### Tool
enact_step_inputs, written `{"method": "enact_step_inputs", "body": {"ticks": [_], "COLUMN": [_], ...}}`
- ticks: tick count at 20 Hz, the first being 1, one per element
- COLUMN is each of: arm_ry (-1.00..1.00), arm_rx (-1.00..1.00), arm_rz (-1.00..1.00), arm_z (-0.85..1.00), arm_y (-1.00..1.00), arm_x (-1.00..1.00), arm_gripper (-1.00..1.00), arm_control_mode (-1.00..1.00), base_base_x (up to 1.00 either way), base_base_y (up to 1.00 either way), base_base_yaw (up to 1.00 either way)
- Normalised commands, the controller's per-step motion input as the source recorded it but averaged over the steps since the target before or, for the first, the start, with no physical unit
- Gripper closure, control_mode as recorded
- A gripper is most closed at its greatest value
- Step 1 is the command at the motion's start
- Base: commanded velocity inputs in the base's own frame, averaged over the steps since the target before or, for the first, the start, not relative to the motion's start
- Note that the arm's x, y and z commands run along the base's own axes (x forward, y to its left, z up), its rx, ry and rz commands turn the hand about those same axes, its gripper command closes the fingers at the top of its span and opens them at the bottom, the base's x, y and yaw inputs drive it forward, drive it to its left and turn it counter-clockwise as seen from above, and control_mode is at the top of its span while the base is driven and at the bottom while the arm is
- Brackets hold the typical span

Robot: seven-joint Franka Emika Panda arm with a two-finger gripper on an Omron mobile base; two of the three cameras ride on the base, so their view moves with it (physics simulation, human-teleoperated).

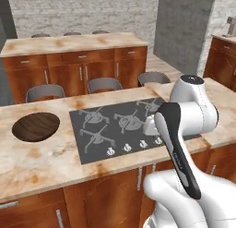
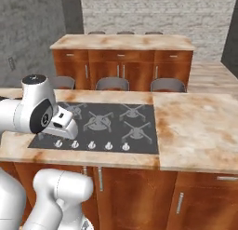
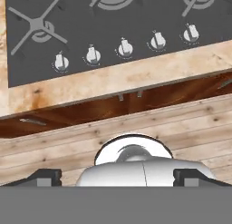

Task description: Pick the cup and bowl from the counter and place them on the counter next to the sink.

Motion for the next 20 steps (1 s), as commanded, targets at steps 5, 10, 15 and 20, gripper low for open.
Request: {"method": "enact_step_inputs", "body": {"ticks": [5, 10, 15, 20], "arm_ry": [0.00, 0.00, 0.00, 0.00], "arm_rx": [0.00, 0.00, 0.00, 0.00], "arm_rz": [0.00, 0.00, 0.00, 0.00], "arm_z": [0.00, 0.00, 0.00, 0.00], "arm_y": [0.00, 0.00, 0.00, 0.00], "arm_x": [0.00, 0.00, 0.00, 0.00], "arm_gripper": [-1.00, -1.00, -1.00, -1.00], "arm_control_mode": [1.00, 1.00, 1.00, 1.00], "base_base_x": [1.00, 0.82, 0.00, 0.00], "base_base_y": [0.84, 0.16, 0.00, 0.00], "base_base_yaw": [0.03, 0.00, 0.00, 0.00]}}
